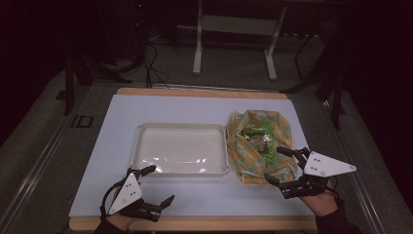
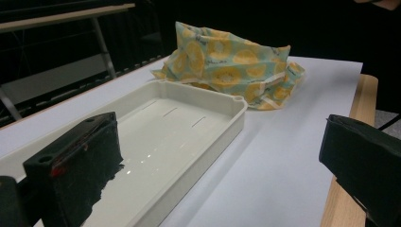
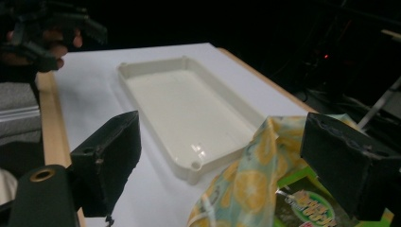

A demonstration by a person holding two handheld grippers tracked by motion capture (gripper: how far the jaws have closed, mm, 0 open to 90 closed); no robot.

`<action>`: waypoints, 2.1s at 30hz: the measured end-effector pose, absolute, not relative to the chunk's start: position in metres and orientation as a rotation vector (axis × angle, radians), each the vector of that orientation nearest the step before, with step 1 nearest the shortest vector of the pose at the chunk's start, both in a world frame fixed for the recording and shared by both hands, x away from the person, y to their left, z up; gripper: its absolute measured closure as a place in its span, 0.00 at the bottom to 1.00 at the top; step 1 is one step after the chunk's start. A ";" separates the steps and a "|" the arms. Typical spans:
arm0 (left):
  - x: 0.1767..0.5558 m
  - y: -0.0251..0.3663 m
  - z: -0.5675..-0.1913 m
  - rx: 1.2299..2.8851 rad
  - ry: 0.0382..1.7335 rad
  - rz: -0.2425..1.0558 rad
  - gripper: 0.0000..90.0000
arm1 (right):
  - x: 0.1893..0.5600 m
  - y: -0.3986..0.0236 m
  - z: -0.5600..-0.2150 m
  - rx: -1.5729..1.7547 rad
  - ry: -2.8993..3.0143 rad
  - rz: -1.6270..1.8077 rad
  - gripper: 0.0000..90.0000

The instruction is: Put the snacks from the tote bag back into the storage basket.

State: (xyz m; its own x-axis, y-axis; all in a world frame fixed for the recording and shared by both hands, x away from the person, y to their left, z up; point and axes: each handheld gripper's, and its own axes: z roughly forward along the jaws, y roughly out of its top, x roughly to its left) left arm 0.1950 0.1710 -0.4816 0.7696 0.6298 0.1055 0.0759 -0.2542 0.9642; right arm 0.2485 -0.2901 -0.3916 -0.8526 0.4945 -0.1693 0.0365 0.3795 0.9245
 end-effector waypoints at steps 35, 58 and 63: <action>0.196 0.170 -0.482 1.779 0.548 0.568 0.00 | 0.312 -0.315 -0.376 0.766 2.113 1.391 0.16; 0.196 0.169 -0.483 1.789 0.541 0.571 0.00 | 0.353 -0.327 -0.422 0.987 2.105 1.278 0.23; 0.196 0.169 -0.483 1.793 0.541 0.570 0.00 | 0.359 -0.328 -0.434 1.044 2.110 1.264 0.27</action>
